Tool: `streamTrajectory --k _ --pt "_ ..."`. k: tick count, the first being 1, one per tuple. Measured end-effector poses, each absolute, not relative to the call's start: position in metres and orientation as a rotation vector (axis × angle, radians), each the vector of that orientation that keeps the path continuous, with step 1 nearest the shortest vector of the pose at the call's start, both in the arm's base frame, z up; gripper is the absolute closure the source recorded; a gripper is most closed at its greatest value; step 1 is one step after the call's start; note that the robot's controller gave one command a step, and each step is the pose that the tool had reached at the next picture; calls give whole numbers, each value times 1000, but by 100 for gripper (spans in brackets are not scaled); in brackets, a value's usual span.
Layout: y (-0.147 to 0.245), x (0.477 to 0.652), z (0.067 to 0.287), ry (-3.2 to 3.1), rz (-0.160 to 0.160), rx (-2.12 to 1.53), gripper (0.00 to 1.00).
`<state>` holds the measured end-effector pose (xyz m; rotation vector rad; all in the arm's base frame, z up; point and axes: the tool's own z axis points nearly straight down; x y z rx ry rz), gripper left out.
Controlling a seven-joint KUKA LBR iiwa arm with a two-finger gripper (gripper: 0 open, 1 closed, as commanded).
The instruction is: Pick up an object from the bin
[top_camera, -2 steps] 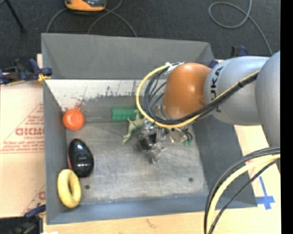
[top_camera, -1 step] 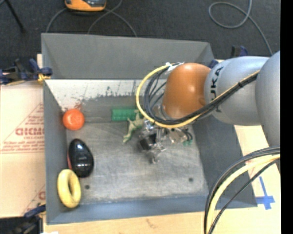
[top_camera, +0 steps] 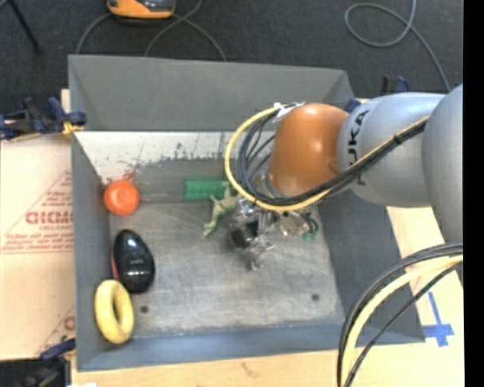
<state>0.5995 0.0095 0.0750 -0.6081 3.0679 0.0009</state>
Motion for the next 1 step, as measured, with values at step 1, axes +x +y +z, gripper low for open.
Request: streamTrajectory --k 1 --pt "10 600 77 3070 1 -607 100"
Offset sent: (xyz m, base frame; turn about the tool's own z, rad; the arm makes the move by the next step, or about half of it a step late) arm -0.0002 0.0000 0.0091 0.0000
